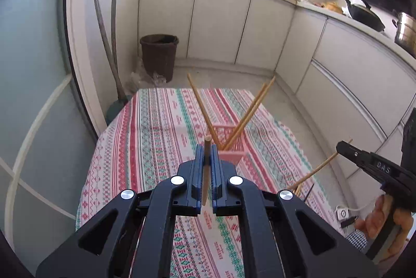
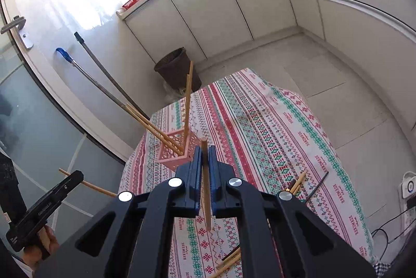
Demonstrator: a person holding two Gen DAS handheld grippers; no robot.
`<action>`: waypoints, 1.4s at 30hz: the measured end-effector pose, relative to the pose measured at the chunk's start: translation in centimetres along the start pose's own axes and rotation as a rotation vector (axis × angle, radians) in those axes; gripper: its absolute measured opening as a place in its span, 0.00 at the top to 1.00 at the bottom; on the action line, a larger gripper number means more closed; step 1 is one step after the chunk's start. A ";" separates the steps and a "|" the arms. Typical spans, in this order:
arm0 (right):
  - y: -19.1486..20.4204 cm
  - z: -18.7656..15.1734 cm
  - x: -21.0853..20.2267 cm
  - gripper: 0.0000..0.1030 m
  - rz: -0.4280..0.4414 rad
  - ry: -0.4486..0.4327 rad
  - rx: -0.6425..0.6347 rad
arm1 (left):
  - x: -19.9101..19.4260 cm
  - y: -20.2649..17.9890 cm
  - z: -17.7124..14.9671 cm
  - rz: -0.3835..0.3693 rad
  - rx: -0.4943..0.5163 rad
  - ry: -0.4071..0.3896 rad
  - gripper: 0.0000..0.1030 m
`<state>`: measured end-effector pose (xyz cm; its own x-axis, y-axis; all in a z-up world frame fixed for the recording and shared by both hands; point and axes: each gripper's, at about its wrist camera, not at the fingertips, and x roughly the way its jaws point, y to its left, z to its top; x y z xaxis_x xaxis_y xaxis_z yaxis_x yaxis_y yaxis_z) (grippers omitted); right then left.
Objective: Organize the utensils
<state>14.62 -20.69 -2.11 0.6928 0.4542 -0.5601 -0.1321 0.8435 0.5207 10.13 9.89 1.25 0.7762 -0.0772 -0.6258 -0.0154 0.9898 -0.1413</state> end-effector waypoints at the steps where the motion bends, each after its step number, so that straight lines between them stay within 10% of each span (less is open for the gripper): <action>1: 0.2 0.5 -0.4 0.95 0.007 -0.012 -0.001 | -0.1 -0.1 0.5 -0.001 -0.004 -0.011 0.96; 17: -2.5 4.4 -3.0 0.95 0.091 -0.078 0.103 | 0.6 -2.4 9.4 -0.023 -0.075 -0.136 0.96; 29: -2.9 4.9 -3.0 0.95 0.099 -0.065 0.108 | 7.3 0.2 8.3 -0.021 -0.196 -0.034 0.95; 42: -1.2 4.6 -2.9 0.95 0.118 -0.065 0.096 | 5.4 3.2 7.0 0.019 -0.221 -0.023 0.82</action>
<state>16.04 -24.30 1.87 0.7213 0.5263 -0.4503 -0.1489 0.7527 0.6413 18.69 13.48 2.76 0.7885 -0.0532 -0.6127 -0.1664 0.9407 -0.2957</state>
